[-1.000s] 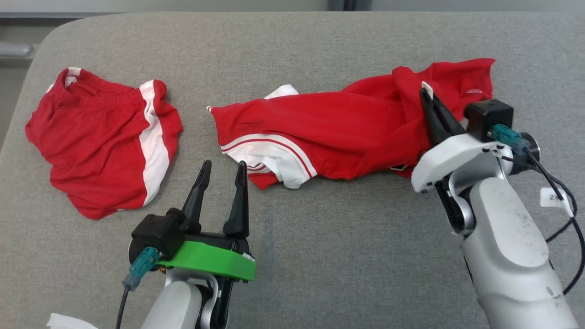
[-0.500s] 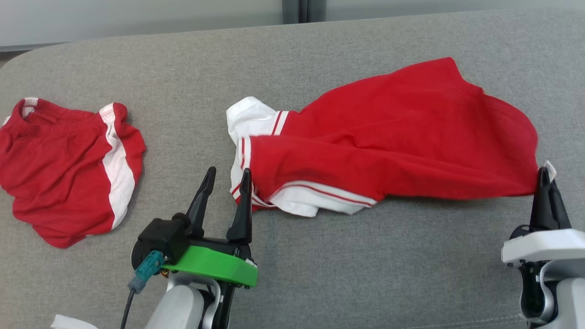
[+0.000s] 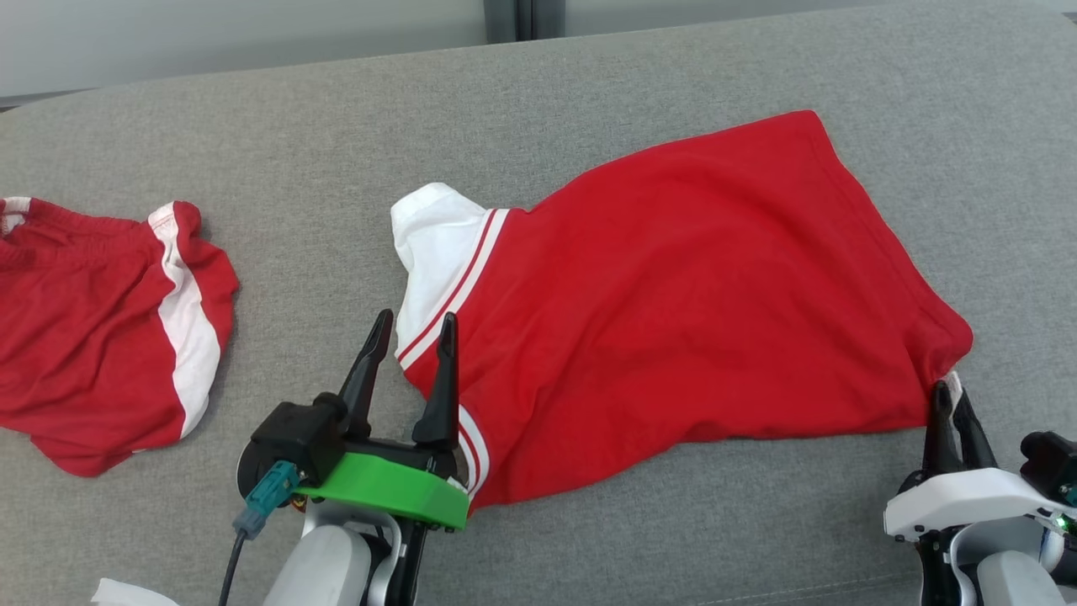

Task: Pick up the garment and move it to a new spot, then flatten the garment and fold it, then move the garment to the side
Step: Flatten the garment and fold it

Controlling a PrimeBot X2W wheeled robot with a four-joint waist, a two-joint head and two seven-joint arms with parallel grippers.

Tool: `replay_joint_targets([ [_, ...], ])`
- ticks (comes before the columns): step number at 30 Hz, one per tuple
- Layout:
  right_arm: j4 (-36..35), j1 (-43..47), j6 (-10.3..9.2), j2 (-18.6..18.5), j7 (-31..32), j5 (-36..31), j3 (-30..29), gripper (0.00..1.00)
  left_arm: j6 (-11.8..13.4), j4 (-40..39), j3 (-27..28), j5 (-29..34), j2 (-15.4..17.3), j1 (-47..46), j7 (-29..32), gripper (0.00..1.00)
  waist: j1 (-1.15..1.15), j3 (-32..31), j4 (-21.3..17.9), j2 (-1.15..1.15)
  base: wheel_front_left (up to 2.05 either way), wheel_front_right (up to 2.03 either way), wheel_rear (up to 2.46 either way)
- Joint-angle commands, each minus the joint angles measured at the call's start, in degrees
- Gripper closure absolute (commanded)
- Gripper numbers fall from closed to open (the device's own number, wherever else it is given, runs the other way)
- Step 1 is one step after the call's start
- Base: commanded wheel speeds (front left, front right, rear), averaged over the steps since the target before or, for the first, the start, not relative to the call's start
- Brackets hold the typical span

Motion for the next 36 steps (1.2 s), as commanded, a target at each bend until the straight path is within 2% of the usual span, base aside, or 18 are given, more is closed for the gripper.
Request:
replay_joint_targets([
  [1,-0.28,0.63,-0.02,-0.18,-0.23,-0.28,-0.05,0.0,-0.1,-0.02,0.18,-0.06,0.22,-0.29,-0.02,0.0,0.0,-0.15,0.2,0.0,0.0,0.0,0.0],
  [5,-4.27,0.87,-0.02,-0.17,-0.24,-0.27,-1.66,0.0,0.09,-0.17,0.51,-0.39,0.22,0.04,-0.02,0.0,0.0,-0.57,0.62,0.0,0.0,0.0,0.0],
  [8,-10.87,0.4,-0.02,-0.16,-0.2,-0.51,-4.33,0.0,-0.34,0.1,0.58,-0.82,0.22,0.98,-0.03,0.0,0.0,-1.07,1.02,0.0,0.0,0.0,0.0],
  [12,-19.81,-0.38,-0.02,-0.11,-0.21,-1.83,-7.11,0.0,-2.08,0.99,-0.9,-2.13,0.49,2.7,1.19,0.0,0.0,-1.59,1.56,0.0,0.0,0.0,0.0],
  [16,-24.9,-0.81,-0.02,-0.13,-0.2,-2.54,-8.01,0.0,-4.28,0.17,-3.47,-4.45,1.86,5.51,4.74,0.0,0.0,-1.81,2.06,0.0,0.0,0.0,0.0],
  [23,-26.77,-1.1,-0.02,-0.13,-0.21,-2.68,-8.21,0.0,-5.44,-0.56,-7.3,-7.94,4.66,8.39,12.7,0.0,0.0,-1.61,2.47,0.0,0.0,0.0,0.0],
  [29,-26.51,-1.41,-0.02,-0.13,-0.22,-2.05,-6.92,0.0,-5.74,2.66,-8.15,-9.94,3.46,4.55,13.93,0.0,0.0,-1.02,1.52,0.0,0.0,0.0,0.0],
  [30,-26.21,-1.39,-0.02,-0.13,-0.22,-2.36,-6.72,0.0,-5.82,3.73,-8.18,-10.0,3.19,3.45,13.29,0.04,0.0,-0.97,1.32,0.0,0.0,0.0,0.0],
  [31,-25.86,-1.43,-0.02,-0.13,-0.22,-2.72,-6.54,0.0,-5.82,5.0,-8.5,-9.86,3.01,2.62,13.12,0.62,0.0,-0.92,1.04,0.0,0.0,0.0,0.0],
  [32,-25.53,-1.49,-0.02,-0.13,-0.22,-3.06,-6.38,0.0,-5.81,5.85,-8.92,-9.51,2.88,1.85,12.81,1.0,0.0,-0.87,0.82,0.0,0.0,0.0,0.0],
  [36,-24.18,-1.19,-0.02,-0.13,-0.22,-4.75,-5.56,0.0,-5.98,7.75,-9.39,-9.0,2.52,-1.68,9.82,1.0,0.0,-0.72,0.3,0.0,0.0,0.0,0.0],
])
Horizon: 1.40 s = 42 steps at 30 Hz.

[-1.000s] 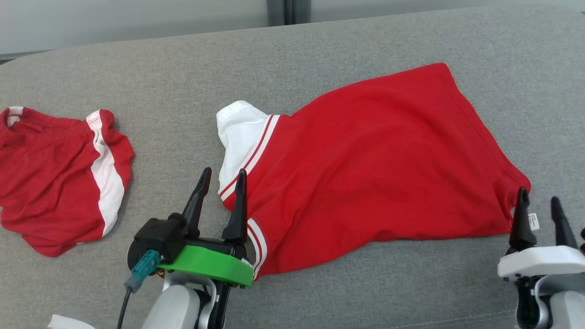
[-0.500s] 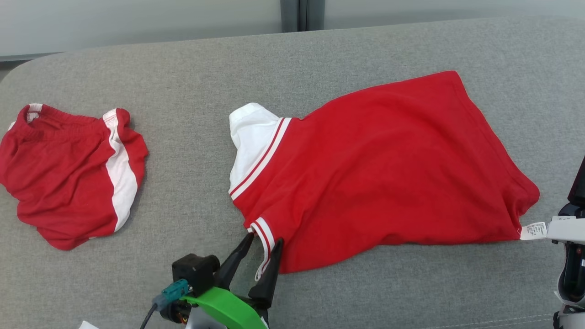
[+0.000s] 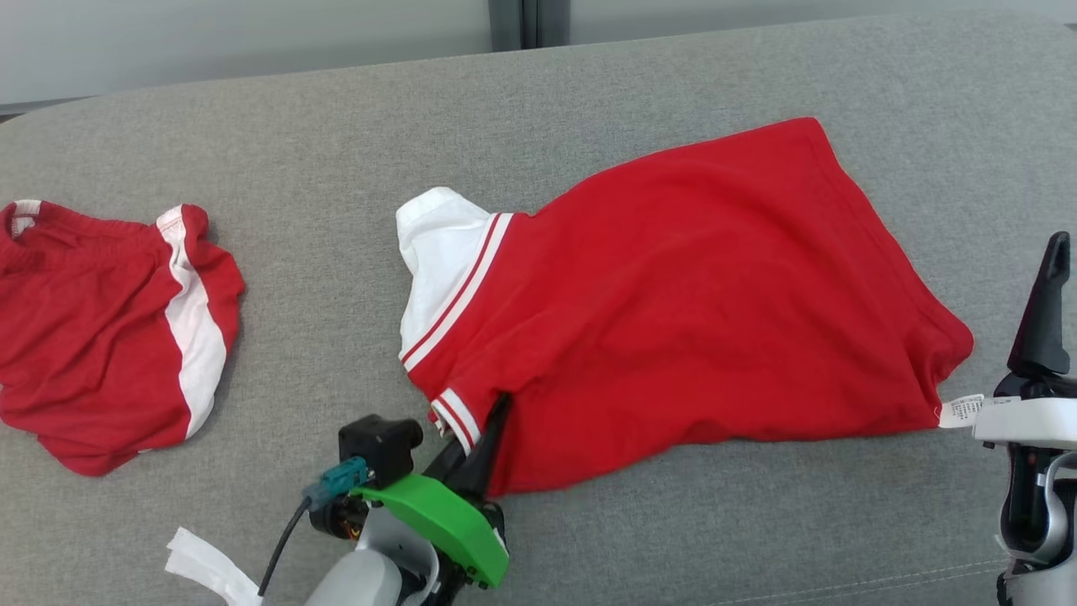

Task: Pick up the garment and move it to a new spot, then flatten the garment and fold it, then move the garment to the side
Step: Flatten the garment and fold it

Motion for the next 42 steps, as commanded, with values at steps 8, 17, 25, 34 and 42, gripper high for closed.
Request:
replay_joint_targets([
  [8,2.18,-1.33,-0.02,-0.14,-0.16,-2.07,2.97,0.0,-0.3,1.25,1.24,2.7,1.23,-11.55,-4.17,1.0,0.0,2.58,-0.69,0.0,0.0,0.0,0.0],
  [17,3.41,-5.68,-0.02,-0.13,-0.16,-1.7,8.36,0.0,-0.33,11.57,3.43,1.78,1.06,-28.49,-4.78,1.0,0.0,7.43,-4.61,0.0,0.0,0.0,0.0],
  [25,4.53,-8.08,-0.02,-0.13,-0.16,-1.25,11.12,0.0,0.13,25.18,4.87,1.76,0.29,-36.97,-8.28,1.0,0.0,9.42,-8.0,0.0,0.0,0.0,0.0],
  [34,5.99,-8.55,-0.02,-0.14,-0.16,-1.8,12.53,0.0,-0.09,31.77,6.15,2.96,-1.15,-40.05,-10.35,0.02,0.0,8.24,-8.25,0.0,0.0,0.0,0.0],
  [42,7.12,-7.04,-0.02,-0.14,-0.16,-2.01,13.28,0.0,-0.26,26.97,8.5,5.31,-1.54,-35.52,-10.3,0.0,0.0,5.62,-6.52,0.0,0.0,0.0,0.0],
])
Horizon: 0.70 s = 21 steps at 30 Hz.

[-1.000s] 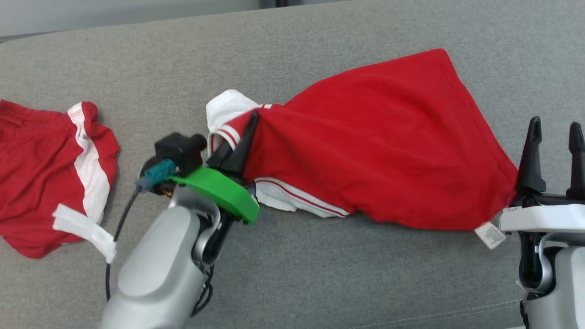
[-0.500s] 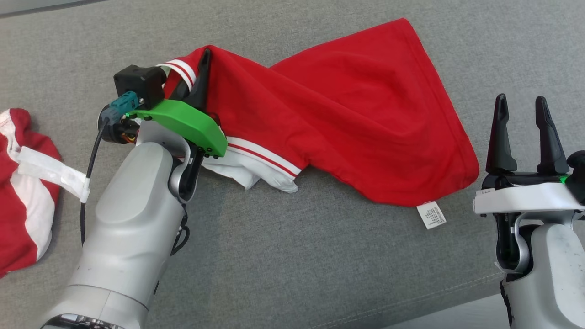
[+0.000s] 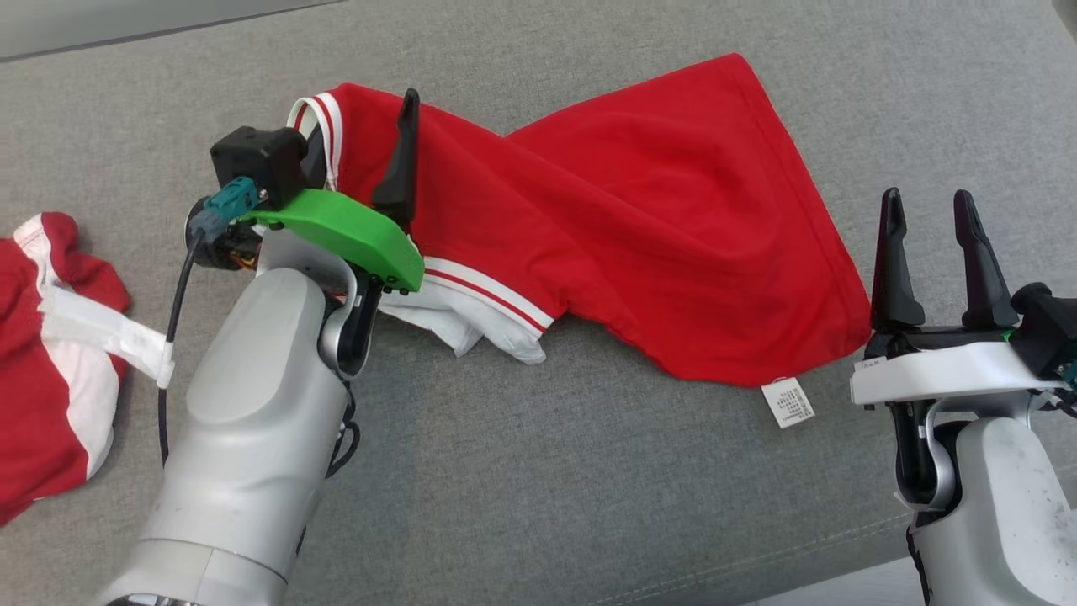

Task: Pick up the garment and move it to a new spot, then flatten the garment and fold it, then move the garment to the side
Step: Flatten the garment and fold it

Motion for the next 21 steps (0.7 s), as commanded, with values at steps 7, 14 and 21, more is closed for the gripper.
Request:
replay_joint_targets([
  [7,0.46,2.22,-0.02,-0.14,-0.17,-0.62,-0.6,0.0,0.3,-10.11,5.31,2.49,0.42,11.03,-0.17,0.0,0.0,-3.2,2.68,0.0,0.0,0.0,0.0],
  [14,0.59,4.05,-0.02,-0.13,-0.17,-0.48,-1.48,0.0,1.39,-19.84,7.6,2.66,0.14,24.89,-0.11,0.0,0.0,-5.23,4.73,0.0,0.0,0.0,0.0],
  [21,0.36,4.6,-0.02,-0.14,-0.17,-0.56,-1.53,0.0,4.4,-24.43,5.04,0.08,-0.25,33.75,1.39,0.0,0.0,-5.24,5.9,0.0,0.0,0.0,0.0],
])
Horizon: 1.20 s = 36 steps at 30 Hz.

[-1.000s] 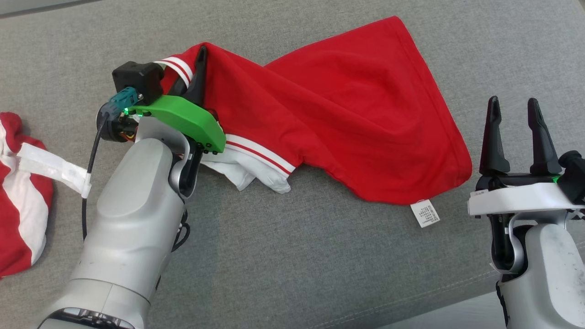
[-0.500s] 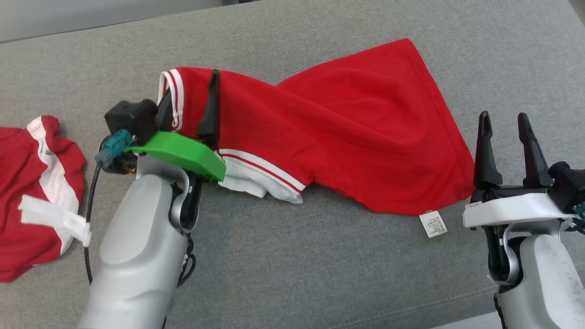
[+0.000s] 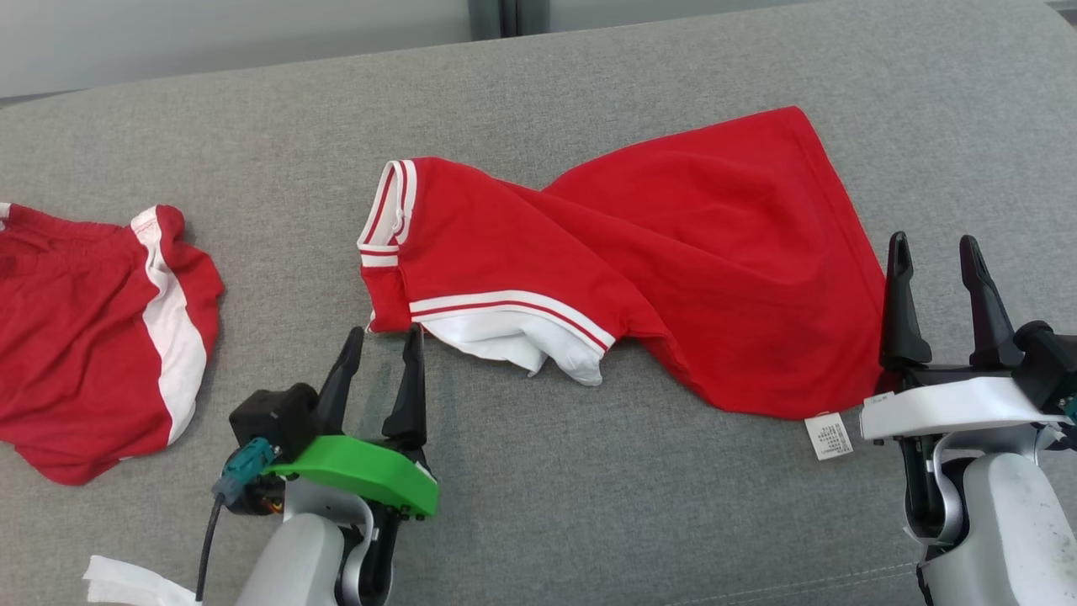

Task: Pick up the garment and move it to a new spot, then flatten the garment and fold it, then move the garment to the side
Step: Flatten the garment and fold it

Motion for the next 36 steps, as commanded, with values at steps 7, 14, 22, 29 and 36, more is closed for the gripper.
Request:
replay_joint_targets([
  [7,-0.03,-0.79,-0.02,-0.16,-0.17,0.3,0.87,0.0,0.69,-0.35,-4.7,-7.64,-0.01,0.13,4.5,0.0,0.0,1.32,-0.33,0.0,0.0,0.0,0.0],
  [14,0.26,-1.55,-0.02,-0.15,-0.17,0.81,1.06,0.0,2.6,2.13,-10.51,-14.07,0.05,-2.41,6.15,0.0,0.0,2.67,-2.57,0.0,0.0,0.0,0.0],
  [22,-0.04,-1.23,-0.02,-0.15,-0.17,0.92,-0.02,0.0,3.48,5.01,-11.85,-20.39,0.04,-4.47,4.4,0.61,0.0,3.07,-3.66,0.0,0.0,0.0,0.0],
  [29,0.23,-0.91,-0.02,-0.15,-0.17,1.0,-0.69,0.0,2.88,6.27,-14.37,-22.89,0.03,-6.48,2.11,1.0,0.0,2.45,-2.5,0.0,0.0,0.0,0.0],
  [36,0.77,1.95,-0.02,-0.16,-0.17,0.19,-4.57,0.0,2.71,-0.45,-15.44,-19.07,2.4,-4.33,0.24,1.0,0.0,0.94,1.2,0.0,0.0,0.0,0.0],
])
